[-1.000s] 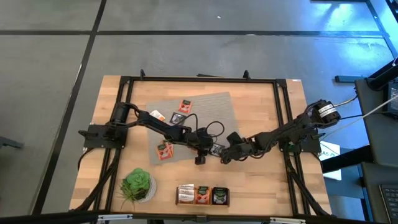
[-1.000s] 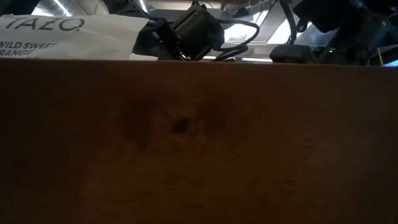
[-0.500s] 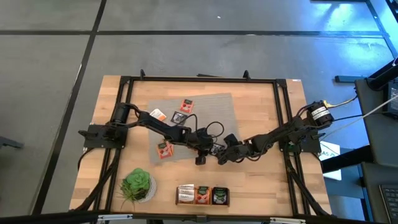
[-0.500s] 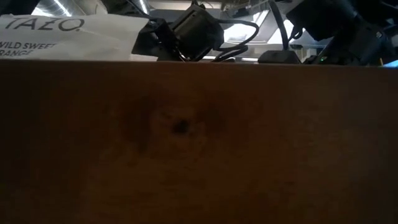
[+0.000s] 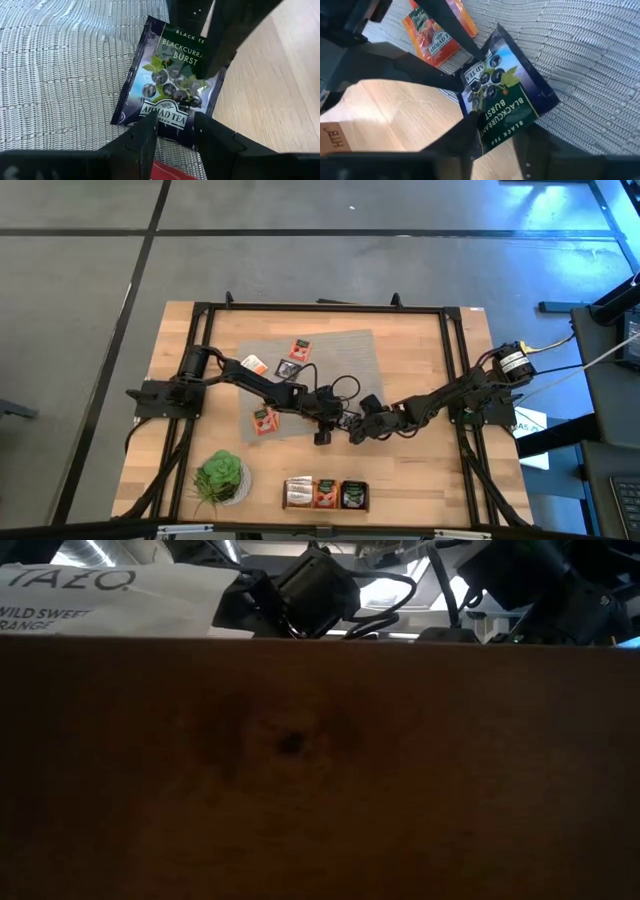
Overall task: Pick & Place Tea
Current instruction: Put the black tea bag into the right section of the wooden organizer
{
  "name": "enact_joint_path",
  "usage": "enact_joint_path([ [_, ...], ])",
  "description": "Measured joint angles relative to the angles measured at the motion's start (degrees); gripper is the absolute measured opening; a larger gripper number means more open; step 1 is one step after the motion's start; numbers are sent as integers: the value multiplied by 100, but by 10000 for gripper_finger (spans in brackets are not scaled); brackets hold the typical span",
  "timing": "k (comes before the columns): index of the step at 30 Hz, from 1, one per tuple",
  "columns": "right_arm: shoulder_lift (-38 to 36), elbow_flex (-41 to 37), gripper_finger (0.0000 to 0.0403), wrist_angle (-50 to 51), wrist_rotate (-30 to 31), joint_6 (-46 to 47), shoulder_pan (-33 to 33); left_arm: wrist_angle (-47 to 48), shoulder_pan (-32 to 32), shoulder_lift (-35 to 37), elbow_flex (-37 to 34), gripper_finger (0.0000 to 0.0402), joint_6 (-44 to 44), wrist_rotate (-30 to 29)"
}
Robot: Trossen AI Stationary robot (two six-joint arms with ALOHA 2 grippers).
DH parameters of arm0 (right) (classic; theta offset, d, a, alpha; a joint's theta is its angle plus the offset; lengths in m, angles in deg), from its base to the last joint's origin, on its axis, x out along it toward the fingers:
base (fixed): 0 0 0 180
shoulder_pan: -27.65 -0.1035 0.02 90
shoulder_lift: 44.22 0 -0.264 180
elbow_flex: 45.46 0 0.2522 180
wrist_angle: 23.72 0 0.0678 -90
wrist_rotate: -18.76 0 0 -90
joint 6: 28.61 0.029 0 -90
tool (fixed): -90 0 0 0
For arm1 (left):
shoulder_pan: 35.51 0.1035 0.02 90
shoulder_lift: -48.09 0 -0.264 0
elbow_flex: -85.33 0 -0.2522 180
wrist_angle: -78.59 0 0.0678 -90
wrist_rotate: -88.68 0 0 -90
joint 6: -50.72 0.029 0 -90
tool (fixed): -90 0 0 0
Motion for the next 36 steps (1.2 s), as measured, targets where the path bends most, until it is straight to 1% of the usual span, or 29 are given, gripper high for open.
enact_joint_path([
  [3, 0, 0, 79, 31, -106, -67, 2, 0, 0, 0, 0, 127, -13, 2],
  [7, 0, 0, 25, 44, -64, -136, -50, 0, -2, -3, 0, 128, -15, 6],
  [9, -26, 0, 9, 50, -73, -284, -68, -8, -4, -6, 0, 127, -13, 21],
  [14, -132, 2, 14, 84, -132, -427, -81, -9, -11, 62, 2, 128, -4, 58],
  [18, -315, 7, 6, 167, -223, -665, -83, 278, -16, 314, -22, 127, -4, 124],
  [22, -583, 4, 8, 260, -239, -927, -85, 527, -44, 628, -37, 127, 24, 225],
  [27, -1047, 7, 4, 429, -396, -1504, -94, 958, -116, 813, -20, 127, -32, 233],
  [33, -1430, 7, 4, 645, -434, -1794, -150, 1551, -127, 786, -20, 128, -661, 159],
  [36, -1524, 7, 4, 816, -503, -1804, -164, 1778, -125, 782, -9, 127, -788, 106],
])
